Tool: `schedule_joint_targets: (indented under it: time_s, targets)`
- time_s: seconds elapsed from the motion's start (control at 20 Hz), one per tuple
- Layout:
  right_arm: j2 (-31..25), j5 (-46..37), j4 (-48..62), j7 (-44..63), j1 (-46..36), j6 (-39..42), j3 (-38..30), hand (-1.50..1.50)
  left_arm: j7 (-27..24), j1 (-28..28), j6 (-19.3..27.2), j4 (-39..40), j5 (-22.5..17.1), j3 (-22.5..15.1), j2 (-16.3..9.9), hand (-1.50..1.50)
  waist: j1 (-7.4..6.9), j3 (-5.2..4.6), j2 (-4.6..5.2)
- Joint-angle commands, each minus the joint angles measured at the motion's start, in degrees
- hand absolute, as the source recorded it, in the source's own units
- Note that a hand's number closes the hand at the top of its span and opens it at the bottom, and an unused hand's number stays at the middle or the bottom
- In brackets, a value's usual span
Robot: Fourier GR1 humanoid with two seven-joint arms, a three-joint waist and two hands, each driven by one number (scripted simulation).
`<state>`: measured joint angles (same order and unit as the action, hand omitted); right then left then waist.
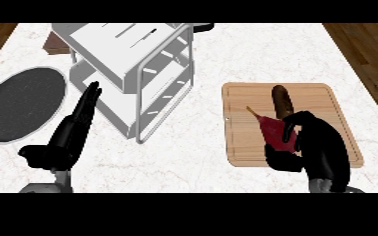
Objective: Pick the pear from the cutting board and place it in the tiered basket
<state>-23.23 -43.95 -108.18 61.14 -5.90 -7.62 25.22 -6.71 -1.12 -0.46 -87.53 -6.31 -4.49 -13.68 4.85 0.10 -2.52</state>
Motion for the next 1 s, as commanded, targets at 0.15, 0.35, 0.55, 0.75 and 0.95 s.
schedule_joint_targets:
  time_s: [0.15,0.35,0.55,0.75,0.95]
  targets:
    - [10.0,-20.2,-14.6,14.0,-4.4,-0.3,7.3,1.50,3.1,0.8,-0.7,3.1,0.2,-2.2,1.3,0.00,-0.76,-0.67,0.98]
    - [17.8,-29.3,-15.7,17.6,-9.2,6.2,10.9,1.50,2.8,-0.9,-2.2,5.0,-0.5,-1.6,0.9,0.00,-2.19,-0.67,1.73]
    - [22.9,-32.3,-12.7,21.1,-17.3,10.4,9.3,1.50,3.3,-1.4,-1.8,4.0,0.2,-3.7,2.8,0.00,-4.05,-0.62,2.07]
    - [23.1,-32.3,-8.5,24.0,-24.4,9.5,7.1,1.50,2.4,-2.1,-1.9,5.1,1.4,-4.5,3.1,0.00,-5.45,-0.58,2.44]
    - [23.2,-28.2,-3.3,24.0,-32.8,10.9,1.4,1.50,3.7,-5.6,-2.1,5.5,1.1,-4.5,3.6,0.00,-6.48,-0.52,2.87]
